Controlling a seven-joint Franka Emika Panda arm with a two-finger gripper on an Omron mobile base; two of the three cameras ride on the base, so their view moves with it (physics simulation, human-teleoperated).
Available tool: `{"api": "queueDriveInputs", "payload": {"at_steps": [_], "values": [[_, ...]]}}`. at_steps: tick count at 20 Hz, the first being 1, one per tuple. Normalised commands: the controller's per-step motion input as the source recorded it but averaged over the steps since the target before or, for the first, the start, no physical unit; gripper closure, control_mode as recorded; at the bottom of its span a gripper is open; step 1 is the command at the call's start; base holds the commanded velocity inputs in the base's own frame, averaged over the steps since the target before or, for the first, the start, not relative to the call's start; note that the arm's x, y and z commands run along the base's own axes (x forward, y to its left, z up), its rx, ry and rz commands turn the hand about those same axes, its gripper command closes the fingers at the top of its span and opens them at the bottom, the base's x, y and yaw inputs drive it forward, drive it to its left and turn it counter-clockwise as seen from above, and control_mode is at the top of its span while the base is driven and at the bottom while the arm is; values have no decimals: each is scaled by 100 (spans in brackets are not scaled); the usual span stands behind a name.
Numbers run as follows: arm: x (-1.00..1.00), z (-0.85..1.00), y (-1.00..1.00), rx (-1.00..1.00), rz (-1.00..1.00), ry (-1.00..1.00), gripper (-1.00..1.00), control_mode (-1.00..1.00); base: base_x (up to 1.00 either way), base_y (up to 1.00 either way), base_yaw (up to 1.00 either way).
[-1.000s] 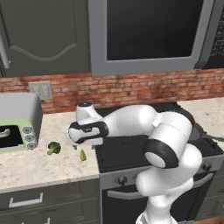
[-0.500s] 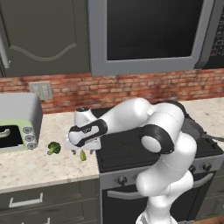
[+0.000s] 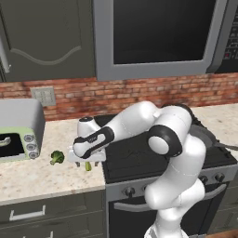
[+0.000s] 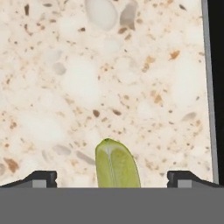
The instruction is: Put the lemon wedge and broccoli in the pan. Then turn on the front right burner and set the heat to medium.
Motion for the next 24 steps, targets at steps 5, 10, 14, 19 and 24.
{"api": "queueDriveInputs", "payload": {"at_steps": [5, 10, 14, 19, 24], "values": [[0, -13, 1, 0, 0, 0, -100, -100, 0, 0, 0], [0, 0, 0, 0, 0, 0, -100, -100, 0, 0, 0], [0, 0, 0, 0, 0, 0, 100, -100, 0, 0, 0], [0, 0, 0, 0, 0, 0, 100, -100, 0, 0, 0], [0, 0, 0, 0, 0, 0, 100, -100, 0, 0, 0]]}}
